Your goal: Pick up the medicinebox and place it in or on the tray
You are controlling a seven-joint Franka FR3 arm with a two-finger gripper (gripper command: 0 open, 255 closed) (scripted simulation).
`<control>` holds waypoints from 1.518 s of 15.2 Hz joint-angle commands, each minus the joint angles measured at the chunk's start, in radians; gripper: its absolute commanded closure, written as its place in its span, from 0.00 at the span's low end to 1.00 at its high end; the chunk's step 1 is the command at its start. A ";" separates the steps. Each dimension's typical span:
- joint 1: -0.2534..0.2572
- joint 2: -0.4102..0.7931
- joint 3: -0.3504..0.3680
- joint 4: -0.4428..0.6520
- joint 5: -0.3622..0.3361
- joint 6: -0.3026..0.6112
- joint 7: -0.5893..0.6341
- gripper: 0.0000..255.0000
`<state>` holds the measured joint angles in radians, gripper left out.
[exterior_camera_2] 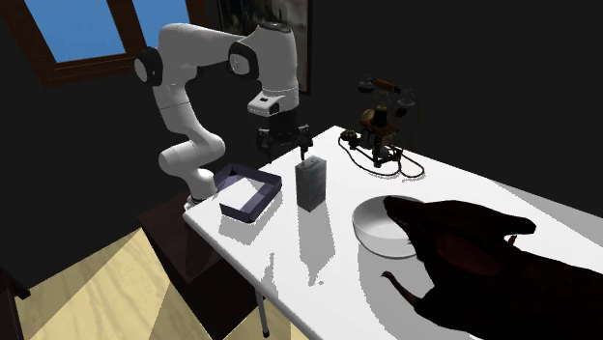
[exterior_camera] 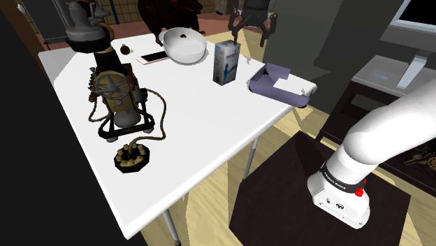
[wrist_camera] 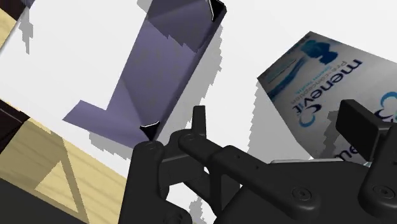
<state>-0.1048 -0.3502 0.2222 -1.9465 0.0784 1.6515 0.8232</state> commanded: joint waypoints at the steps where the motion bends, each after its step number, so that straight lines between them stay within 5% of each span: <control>1: -0.017 0.084 0.028 0.085 -0.006 -0.002 0.122 0.00; 4: -0.034 0.211 0.054 0.229 -0.029 -0.022 0.283 0.00; 12: -0.030 0.198 0.054 0.112 -0.025 0.082 0.280 0.00; 20: -0.030 0.198 0.054 0.113 -0.025 0.082 0.280 0.00; 21: -0.030 0.198 0.054 0.113 -0.025 0.082 0.280 1.00; 23: -0.030 0.198 0.054 0.113 -0.025 0.082 0.280 1.00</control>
<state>-0.1352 -0.1517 0.2761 -1.8340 0.0538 1.7334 1.1029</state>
